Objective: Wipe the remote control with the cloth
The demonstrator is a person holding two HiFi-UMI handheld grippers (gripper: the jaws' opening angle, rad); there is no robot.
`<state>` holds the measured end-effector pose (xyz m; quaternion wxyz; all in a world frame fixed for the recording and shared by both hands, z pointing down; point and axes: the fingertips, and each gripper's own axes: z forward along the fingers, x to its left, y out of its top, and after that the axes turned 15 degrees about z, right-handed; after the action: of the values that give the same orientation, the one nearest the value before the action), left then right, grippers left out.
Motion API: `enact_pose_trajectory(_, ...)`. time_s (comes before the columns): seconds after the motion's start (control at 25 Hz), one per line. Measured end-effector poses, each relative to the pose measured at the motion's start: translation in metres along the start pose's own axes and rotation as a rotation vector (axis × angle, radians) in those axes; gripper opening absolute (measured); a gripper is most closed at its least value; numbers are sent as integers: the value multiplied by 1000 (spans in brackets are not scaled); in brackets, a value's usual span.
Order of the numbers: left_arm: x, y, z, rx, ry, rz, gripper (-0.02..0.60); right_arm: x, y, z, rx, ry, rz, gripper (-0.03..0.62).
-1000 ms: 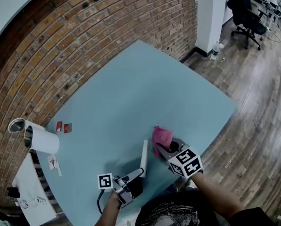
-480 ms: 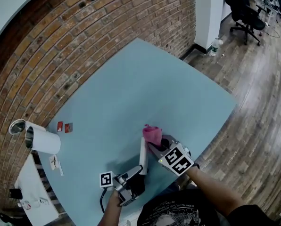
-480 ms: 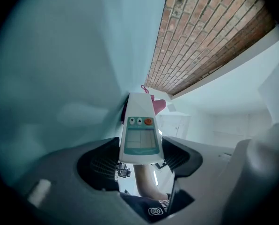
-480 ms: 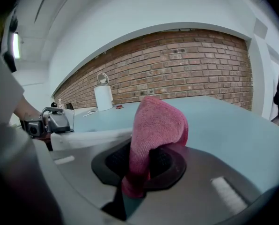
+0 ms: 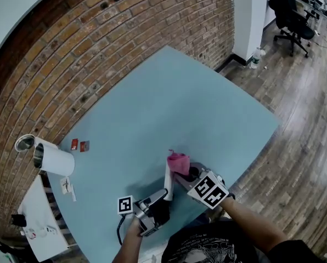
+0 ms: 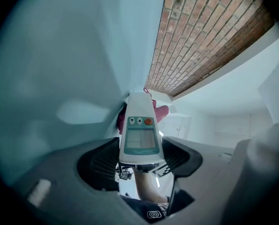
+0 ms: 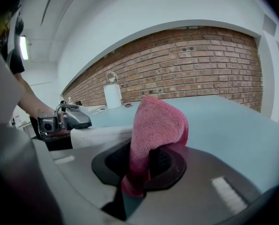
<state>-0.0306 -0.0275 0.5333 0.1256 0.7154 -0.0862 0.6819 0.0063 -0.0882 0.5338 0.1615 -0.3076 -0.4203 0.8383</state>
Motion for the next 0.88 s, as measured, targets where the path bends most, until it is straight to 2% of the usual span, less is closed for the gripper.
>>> enact_pose_trajectory(0.88, 0, 6, 19, -81, 26, 25, 279, 43, -15, -32, -15, 119, 7, 67)
